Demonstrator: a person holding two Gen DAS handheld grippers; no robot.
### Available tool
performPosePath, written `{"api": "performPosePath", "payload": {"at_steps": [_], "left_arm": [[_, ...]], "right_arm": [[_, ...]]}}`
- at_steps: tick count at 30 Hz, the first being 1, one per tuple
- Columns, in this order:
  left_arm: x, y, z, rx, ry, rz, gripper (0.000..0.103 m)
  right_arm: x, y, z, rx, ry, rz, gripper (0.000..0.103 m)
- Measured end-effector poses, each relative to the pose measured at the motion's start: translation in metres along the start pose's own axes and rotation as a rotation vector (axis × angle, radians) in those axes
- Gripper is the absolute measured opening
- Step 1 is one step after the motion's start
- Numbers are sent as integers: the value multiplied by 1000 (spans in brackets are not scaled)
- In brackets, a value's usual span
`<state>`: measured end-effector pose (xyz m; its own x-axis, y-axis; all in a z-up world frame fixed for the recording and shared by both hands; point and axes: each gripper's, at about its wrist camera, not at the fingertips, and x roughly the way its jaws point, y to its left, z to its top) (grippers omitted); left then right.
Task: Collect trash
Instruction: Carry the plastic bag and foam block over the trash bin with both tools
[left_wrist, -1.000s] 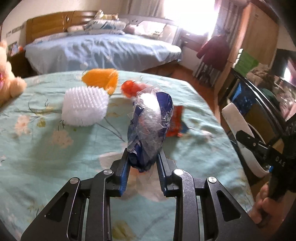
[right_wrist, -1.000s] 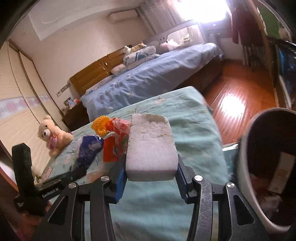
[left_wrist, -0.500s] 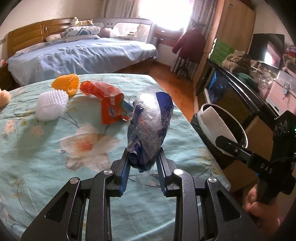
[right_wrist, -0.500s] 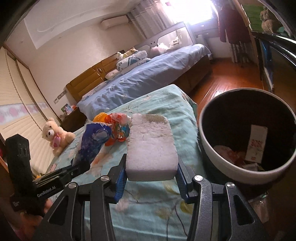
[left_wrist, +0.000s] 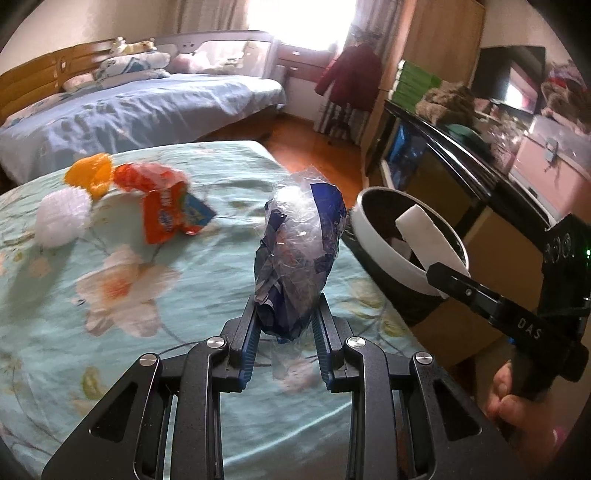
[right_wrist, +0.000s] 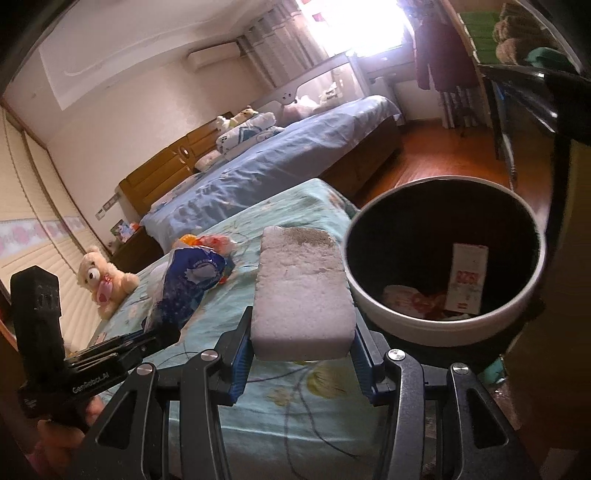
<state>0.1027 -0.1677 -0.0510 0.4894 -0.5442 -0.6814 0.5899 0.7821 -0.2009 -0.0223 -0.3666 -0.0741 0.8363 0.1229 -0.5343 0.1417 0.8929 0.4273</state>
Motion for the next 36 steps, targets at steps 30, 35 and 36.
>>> {"api": "performPosePath", "payload": {"at_steps": [30,35,36], "left_arm": [[53,-91,36,163,51,-119,26],[62,-100,46,169,55,-122,26],[63,-101,48,170,55,-122,26]], "right_arm": [[-35,-66,22,43,-25,-186,48],[-28,-73,30,39,-6,-202,48],[-27,-75,31,39,-4,-202,48]]}}
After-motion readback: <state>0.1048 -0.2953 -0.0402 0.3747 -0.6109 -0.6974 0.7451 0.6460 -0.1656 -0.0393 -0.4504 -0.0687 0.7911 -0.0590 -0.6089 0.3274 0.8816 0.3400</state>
